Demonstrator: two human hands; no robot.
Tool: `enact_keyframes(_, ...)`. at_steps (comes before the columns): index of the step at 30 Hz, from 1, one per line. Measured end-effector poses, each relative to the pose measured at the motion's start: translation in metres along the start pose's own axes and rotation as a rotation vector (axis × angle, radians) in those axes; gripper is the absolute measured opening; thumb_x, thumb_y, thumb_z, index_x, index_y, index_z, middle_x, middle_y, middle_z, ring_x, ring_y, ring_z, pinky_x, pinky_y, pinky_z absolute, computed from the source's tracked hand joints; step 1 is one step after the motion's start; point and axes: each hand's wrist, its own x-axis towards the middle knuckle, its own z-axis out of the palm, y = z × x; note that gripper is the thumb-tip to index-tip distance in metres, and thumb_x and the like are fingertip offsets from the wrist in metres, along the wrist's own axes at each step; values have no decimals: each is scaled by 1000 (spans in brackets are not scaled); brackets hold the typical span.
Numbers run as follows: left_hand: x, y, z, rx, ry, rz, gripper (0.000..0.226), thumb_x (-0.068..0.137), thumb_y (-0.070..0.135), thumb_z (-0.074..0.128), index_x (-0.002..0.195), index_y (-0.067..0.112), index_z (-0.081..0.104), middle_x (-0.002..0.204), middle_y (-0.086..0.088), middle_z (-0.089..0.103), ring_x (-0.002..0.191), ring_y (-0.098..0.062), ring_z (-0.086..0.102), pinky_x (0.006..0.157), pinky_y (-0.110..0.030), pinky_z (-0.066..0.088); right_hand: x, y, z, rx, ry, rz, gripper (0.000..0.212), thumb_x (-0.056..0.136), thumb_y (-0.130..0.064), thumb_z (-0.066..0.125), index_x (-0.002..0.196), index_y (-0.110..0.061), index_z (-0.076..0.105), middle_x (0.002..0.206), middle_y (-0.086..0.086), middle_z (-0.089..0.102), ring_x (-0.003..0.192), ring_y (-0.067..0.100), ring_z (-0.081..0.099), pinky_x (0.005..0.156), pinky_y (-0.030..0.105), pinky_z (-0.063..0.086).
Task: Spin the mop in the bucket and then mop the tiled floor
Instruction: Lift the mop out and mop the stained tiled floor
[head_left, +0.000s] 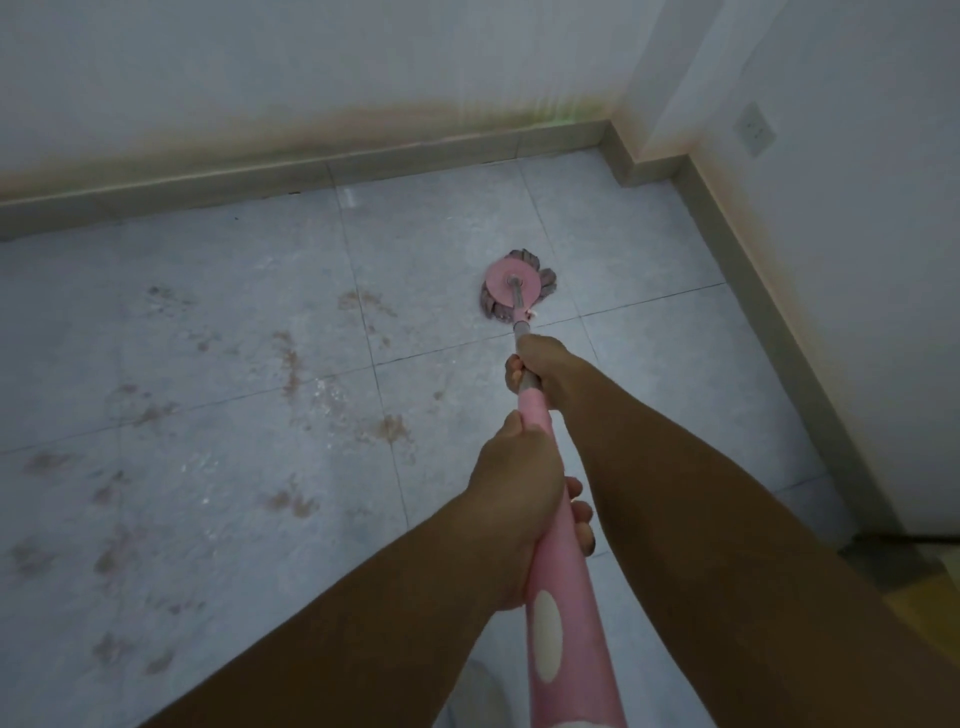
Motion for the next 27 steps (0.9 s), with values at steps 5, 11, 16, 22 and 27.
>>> enact_keyframes(5, -52, -30, -44, 9, -32, -4, 13, 103, 37, 42, 110, 28, 49, 84, -15, 56, 48, -19, 52, 37, -21, 47, -49, 46, 28, -41, -12, 12, 33, 103, -18, 36, 76, -4, 49, 56, 8, 43, 44, 15, 39, 40, 23, 36)
enact_keyframes(11, -139, -111, -138, 54, -27, -75, 29, 101, 37, 49, 124, 20, 49, 85, -19, 62, 51, -25, 59, 49, -34, 56, -155, 153, 81, -30, -42, 92, 31, 103, -17, 33, 78, -5, 46, 57, 7, 41, 45, 14, 38, 39, 20, 34)
enact_keyframes(16, -221, -198, -222, 171, 24, -142, 23, 102, 32, 43, 99, 10, 50, 83, -20, 66, 52, -23, 56, 48, -30, 51, -257, 264, 134, 47, -108, 175, 33, 106, -21, 29, 78, -8, 42, 60, 6, 36, 48, 13, 34, 34, 10, 31)
enact_keyframes(22, -276, -262, -273, 207, 98, -119, 28, 103, 38, 42, 89, 14, 50, 85, -18, 65, 52, -19, 55, 48, -28, 49, -314, 348, 174, 55, -171, 222, 37, 104, -17, 34, 68, -13, 37, 64, 4, 35, 43, 11, 39, 30, 9, 31)
enact_keyframes(27, -273, -265, -287, 131, 95, -160, 31, 102, 38, 44, 100, 9, 56, 74, -12, 59, 49, -18, 52, 44, -25, 49, -314, 354, 180, 97, -173, 187, 32, 105, -14, 31, 74, -10, 39, 64, 8, 39, 50, 15, 37, 32, 12, 33)
